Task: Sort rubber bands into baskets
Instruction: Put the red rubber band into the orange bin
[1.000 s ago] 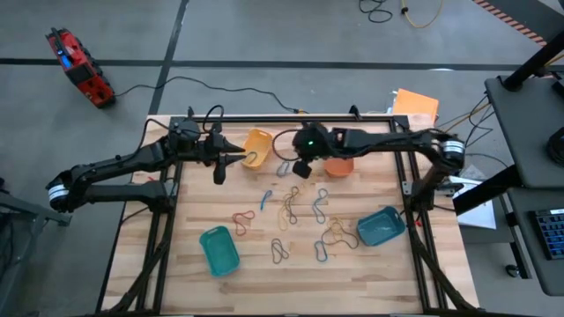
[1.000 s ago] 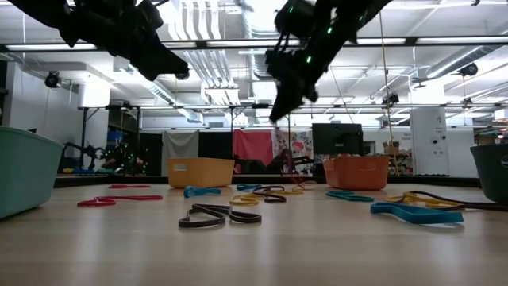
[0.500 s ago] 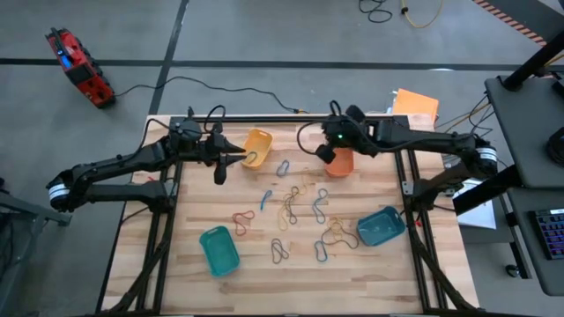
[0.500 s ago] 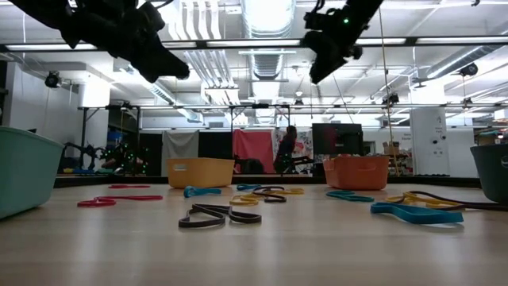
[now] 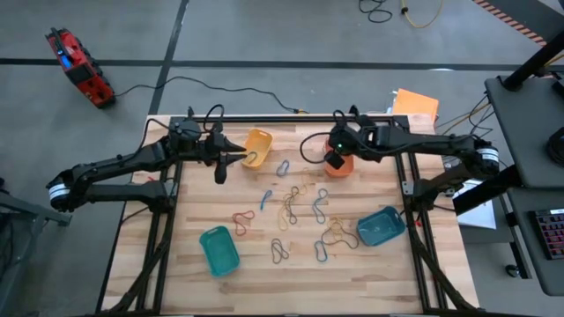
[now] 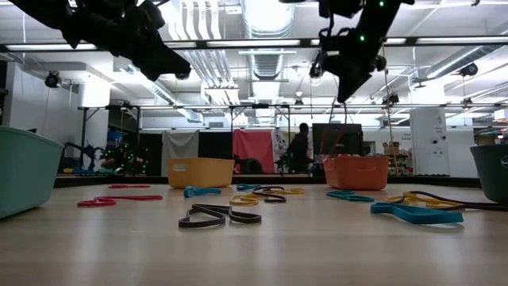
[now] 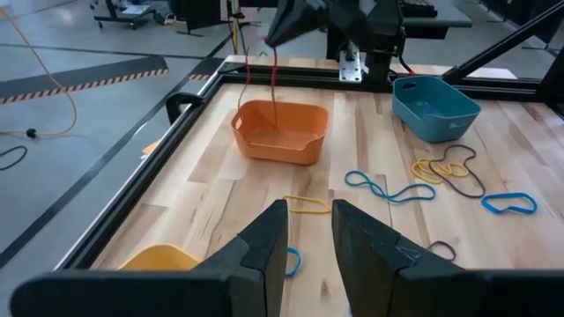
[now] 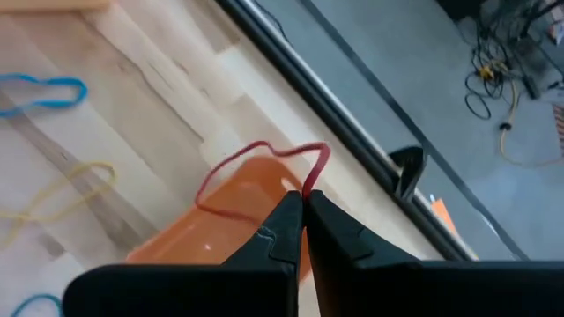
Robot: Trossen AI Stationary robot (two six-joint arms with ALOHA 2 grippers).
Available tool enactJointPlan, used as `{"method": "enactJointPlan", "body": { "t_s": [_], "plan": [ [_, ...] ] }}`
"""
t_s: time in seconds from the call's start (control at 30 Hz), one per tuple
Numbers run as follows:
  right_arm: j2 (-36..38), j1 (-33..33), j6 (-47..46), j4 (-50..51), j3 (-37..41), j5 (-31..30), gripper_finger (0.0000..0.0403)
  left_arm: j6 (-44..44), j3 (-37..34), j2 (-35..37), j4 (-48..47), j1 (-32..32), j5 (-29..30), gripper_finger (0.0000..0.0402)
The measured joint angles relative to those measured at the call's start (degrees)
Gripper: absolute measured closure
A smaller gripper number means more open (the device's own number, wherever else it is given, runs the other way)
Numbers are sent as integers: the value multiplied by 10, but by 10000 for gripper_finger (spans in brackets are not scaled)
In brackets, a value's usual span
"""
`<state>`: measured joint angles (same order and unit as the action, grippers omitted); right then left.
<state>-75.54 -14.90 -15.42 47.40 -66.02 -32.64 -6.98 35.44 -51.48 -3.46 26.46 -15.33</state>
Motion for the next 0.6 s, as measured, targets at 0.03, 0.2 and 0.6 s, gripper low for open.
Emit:
{"method": "enactJointPlan", "body": {
  "t_s": [0.03,0.2,0.6],
  "plan": [
    [-1,0,-3,-1,6,0,394,0,0,0,0,0,0,326],
    [-3,0,-22,-1,37,0,394,0,0,0,3,0,0,326],
    [0,0,-46,-1,63,-23,394,0,0,0,9,0,0,326]
  ]
}}
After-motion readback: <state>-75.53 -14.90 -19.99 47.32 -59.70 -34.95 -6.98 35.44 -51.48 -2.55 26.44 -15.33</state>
